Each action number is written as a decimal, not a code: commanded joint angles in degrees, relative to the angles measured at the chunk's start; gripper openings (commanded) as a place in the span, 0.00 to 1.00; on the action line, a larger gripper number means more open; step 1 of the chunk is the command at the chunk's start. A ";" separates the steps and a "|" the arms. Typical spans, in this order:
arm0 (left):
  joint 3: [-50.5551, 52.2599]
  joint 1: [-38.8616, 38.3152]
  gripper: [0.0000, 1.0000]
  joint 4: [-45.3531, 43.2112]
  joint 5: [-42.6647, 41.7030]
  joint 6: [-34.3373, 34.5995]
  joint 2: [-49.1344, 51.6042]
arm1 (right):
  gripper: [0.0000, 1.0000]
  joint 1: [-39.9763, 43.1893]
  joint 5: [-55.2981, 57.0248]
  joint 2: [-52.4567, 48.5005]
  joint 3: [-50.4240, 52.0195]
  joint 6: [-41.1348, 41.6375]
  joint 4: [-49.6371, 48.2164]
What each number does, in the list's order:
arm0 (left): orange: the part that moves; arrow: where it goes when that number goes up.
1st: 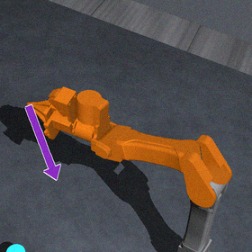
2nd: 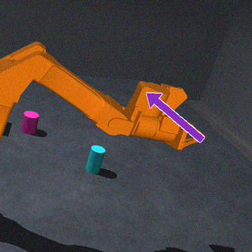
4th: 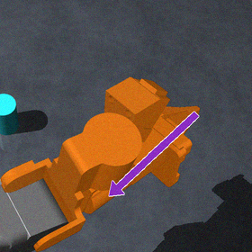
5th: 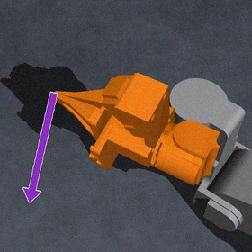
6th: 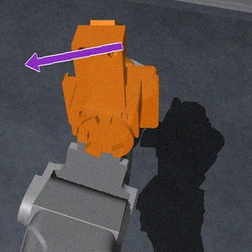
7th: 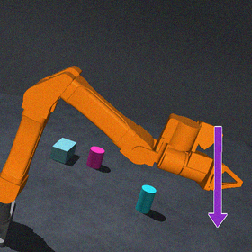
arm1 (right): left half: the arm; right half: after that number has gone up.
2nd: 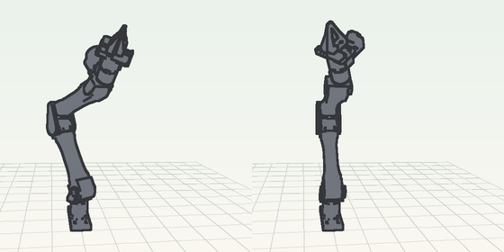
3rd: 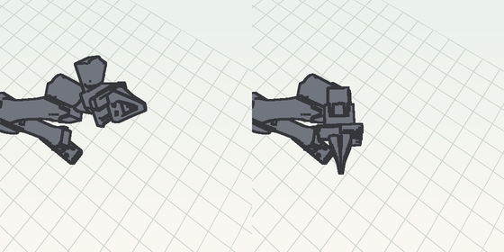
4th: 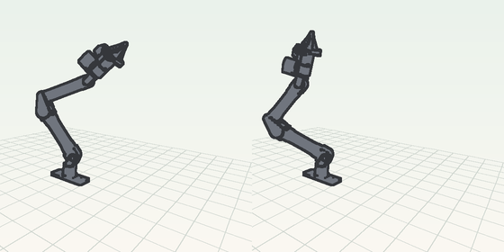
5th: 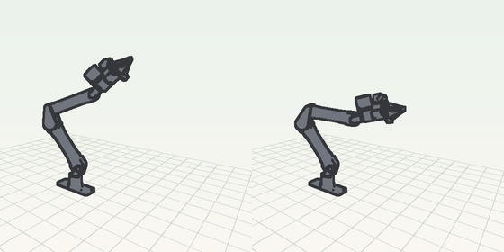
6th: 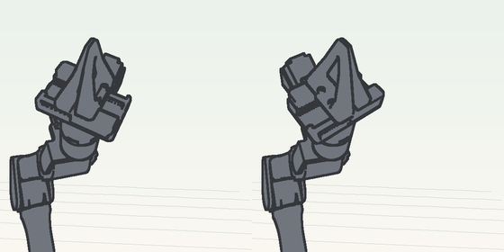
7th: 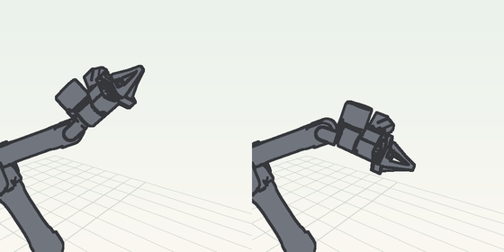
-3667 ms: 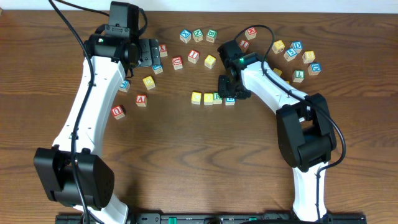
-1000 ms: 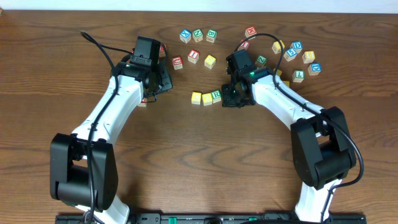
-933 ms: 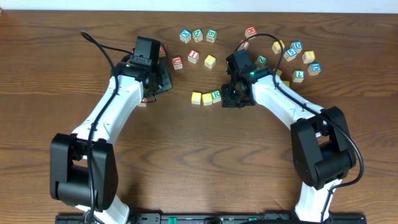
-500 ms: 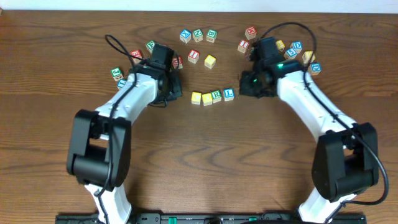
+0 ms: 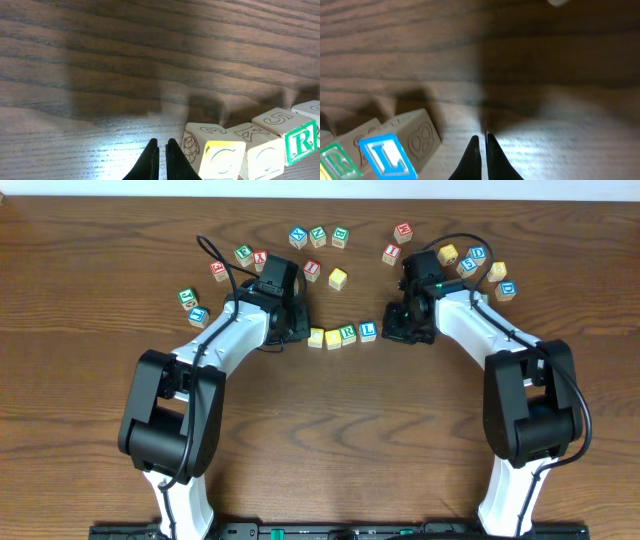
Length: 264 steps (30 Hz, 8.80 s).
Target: Spell out CORL
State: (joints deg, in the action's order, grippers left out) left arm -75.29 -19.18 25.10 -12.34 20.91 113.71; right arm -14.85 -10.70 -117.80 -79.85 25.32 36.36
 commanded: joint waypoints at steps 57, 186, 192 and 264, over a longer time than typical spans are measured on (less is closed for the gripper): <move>0.31 -4.04 0.08 -2.34 1.92 1.64 2.19 | 0.02 -5.38 -0.37 -0.72 -0.28 0.66 -2.32; 0.28 11.82 0.43 16.17 7.69 -4.59 -40.33 | 0.35 -12.68 9.62 25.00 -2.69 -4.59 7.02; 0.28 11.82 0.99 16.68 7.67 -4.57 -43.91 | 0.99 -7.50 10.80 36.85 -2.69 -8.24 13.75; 0.28 11.82 1.00 16.72 7.69 -4.57 -43.19 | 0.99 15.78 10.51 117.52 79.54 -18.95 -38.66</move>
State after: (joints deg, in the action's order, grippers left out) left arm -75.24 -7.38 41.82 -5.41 16.64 70.30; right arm 0.64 0.14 -0.95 -0.45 6.31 -3.29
